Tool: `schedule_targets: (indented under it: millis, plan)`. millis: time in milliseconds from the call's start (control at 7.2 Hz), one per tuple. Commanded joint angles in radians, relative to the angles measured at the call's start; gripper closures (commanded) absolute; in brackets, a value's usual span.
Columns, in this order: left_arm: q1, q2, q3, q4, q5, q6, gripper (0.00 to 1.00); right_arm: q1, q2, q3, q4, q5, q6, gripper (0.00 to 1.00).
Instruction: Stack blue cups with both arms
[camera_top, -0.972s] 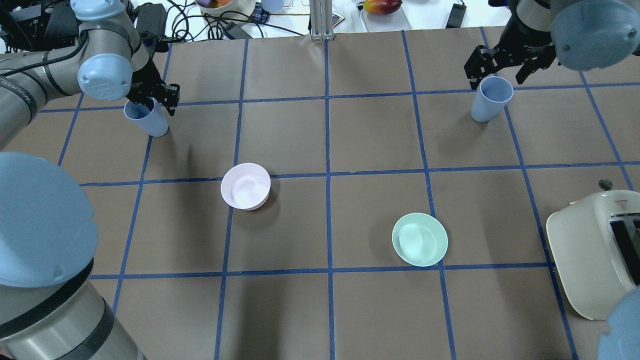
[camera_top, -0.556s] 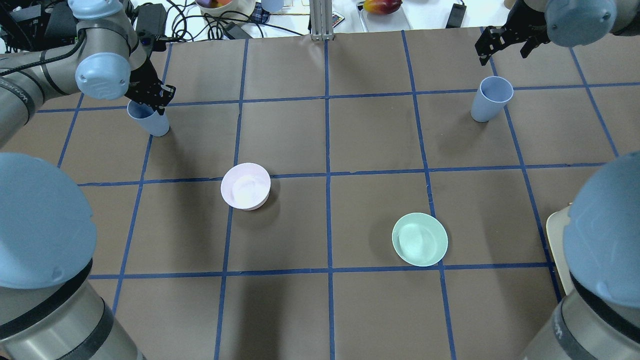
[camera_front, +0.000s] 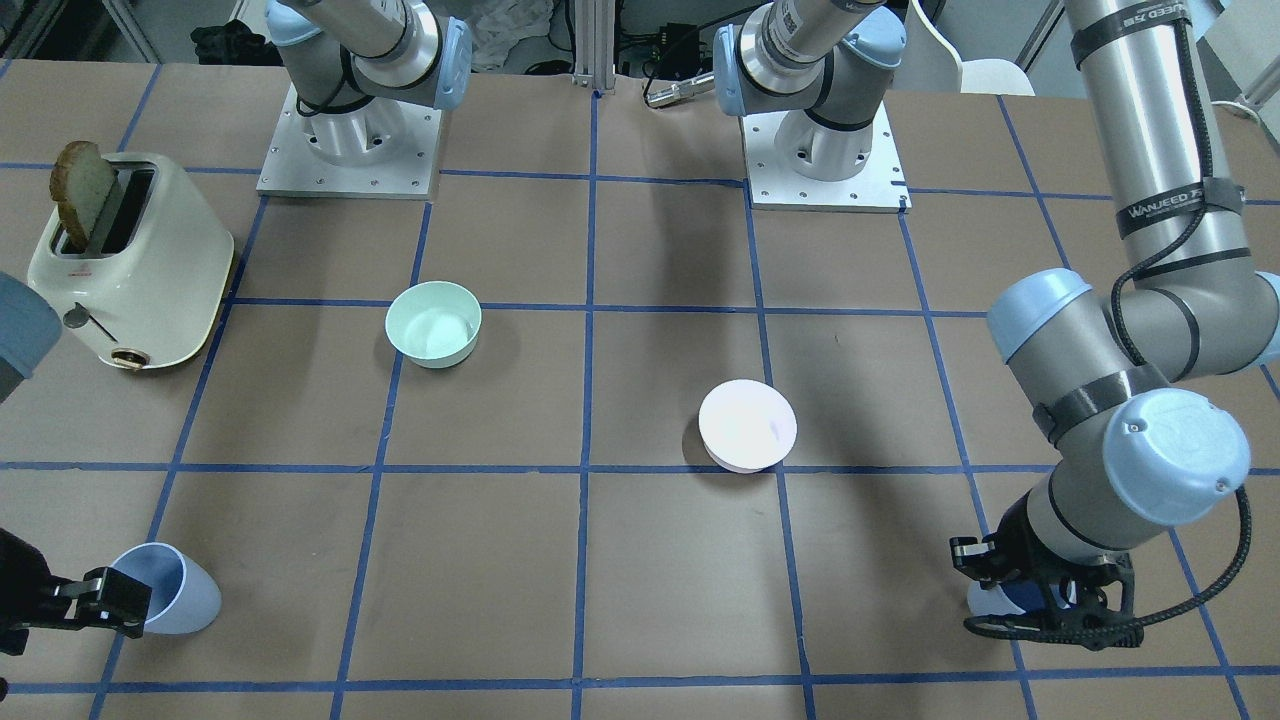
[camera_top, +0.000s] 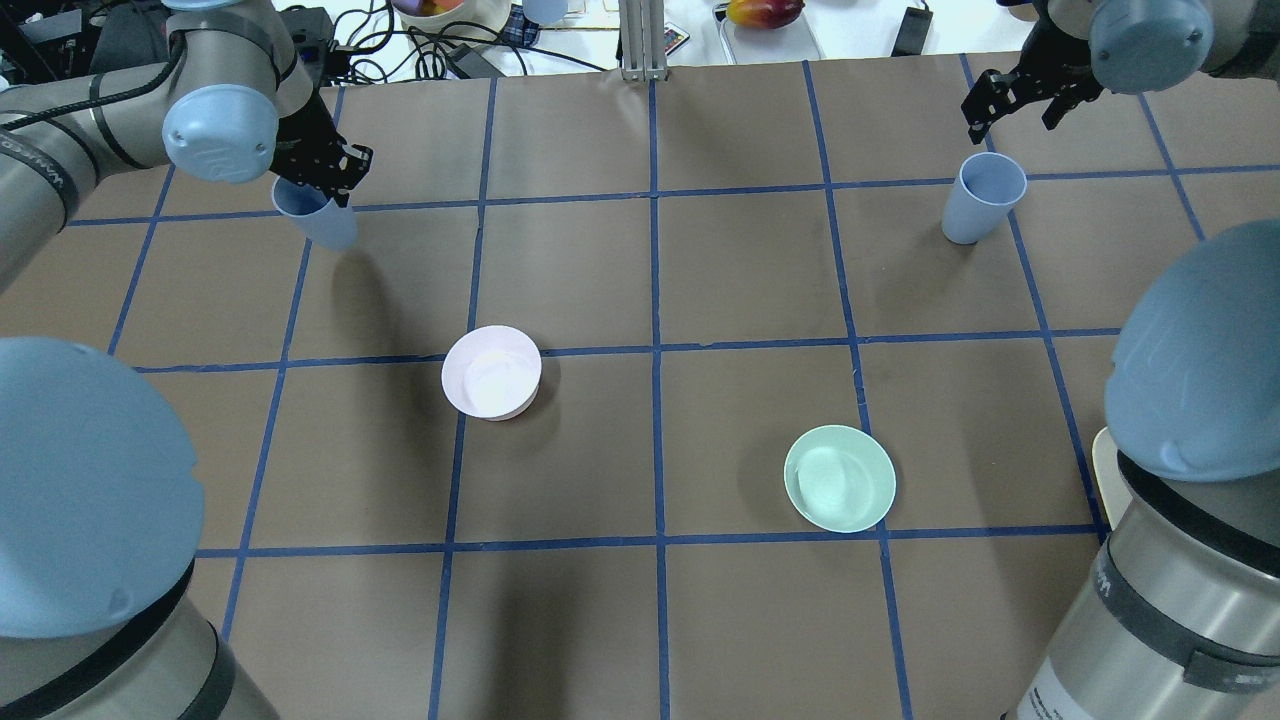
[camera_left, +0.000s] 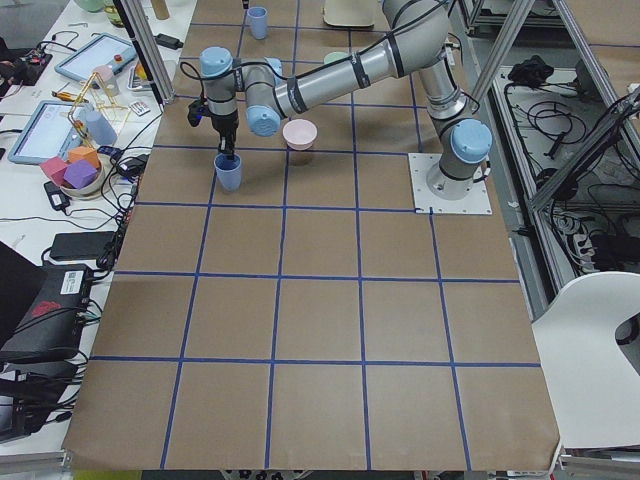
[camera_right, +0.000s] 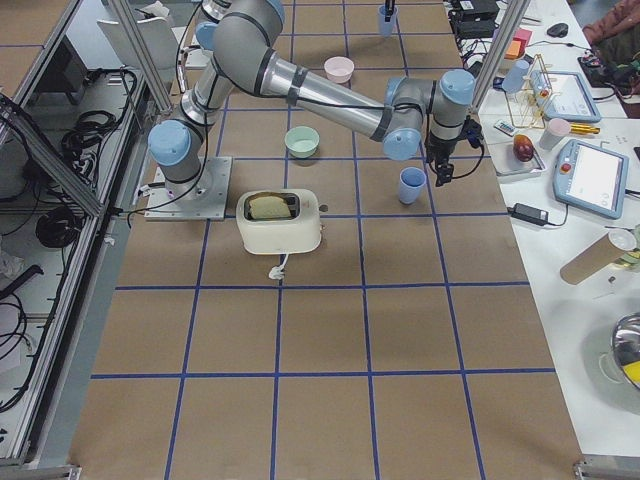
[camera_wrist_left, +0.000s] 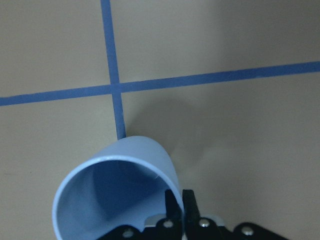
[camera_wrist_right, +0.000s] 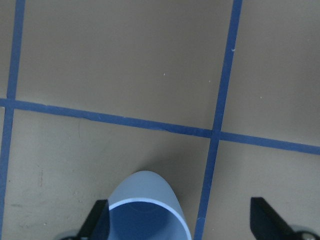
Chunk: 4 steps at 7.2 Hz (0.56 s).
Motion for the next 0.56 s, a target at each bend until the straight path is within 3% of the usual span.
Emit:
schedule_targets:
  millis: [0,417]
  plan:
    - [-0.148,0.035,0.009,-0.001,-0.017,-0.297,1.0,-0.01,0.005,0.02,0.045,-0.007,-0.037,0.0]
    - [-0.343,0.067,0.027,-0.004,-0.051,-0.611,1.0,-0.016,0.008,0.051,0.043,-0.008,-0.043,0.0]
